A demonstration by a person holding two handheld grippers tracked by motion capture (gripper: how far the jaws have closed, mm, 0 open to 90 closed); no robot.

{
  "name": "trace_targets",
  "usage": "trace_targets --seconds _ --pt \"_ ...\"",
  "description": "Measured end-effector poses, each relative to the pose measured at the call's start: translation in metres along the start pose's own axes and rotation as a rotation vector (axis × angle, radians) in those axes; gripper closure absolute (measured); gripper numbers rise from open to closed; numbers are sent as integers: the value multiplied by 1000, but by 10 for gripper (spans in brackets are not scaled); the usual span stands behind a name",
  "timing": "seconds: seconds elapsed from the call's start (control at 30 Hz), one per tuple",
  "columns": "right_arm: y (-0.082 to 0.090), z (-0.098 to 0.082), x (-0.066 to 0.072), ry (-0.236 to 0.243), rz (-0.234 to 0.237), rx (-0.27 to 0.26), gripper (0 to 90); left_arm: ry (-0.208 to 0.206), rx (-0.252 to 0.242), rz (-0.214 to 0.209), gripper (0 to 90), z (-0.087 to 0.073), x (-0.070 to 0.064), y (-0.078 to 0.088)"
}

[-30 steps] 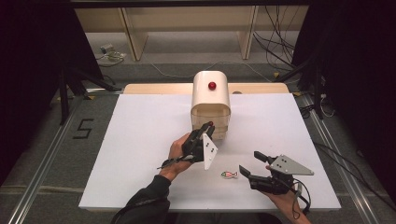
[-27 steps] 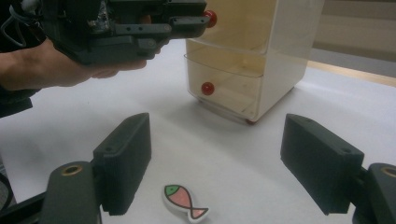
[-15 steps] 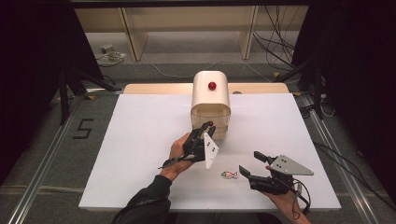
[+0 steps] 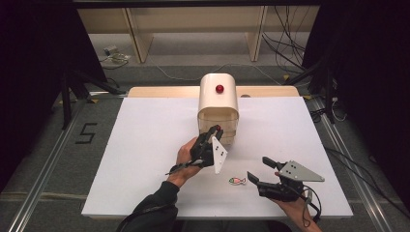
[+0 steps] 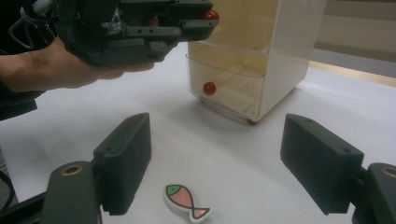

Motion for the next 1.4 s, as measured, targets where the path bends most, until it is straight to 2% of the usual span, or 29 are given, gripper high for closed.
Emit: trace_targets --seconds 1.07,1.4 --pt "0 0 -1 -3 -2 1 254 15 22 -17 724 3 -2 10" --pt "-1 -1 0 -3 -5 9 254 19 8 -21 728 5 -2 14"
Point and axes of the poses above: each handheld gripper's, and its own axes: y roughly backward along the jaws, z roughly out of its top, x roughly to its left, the point moved 6 cm from there along -y, roughly forward along the jaws, and after that the axes turned 7 degrees about x, right-handed, at the moved point
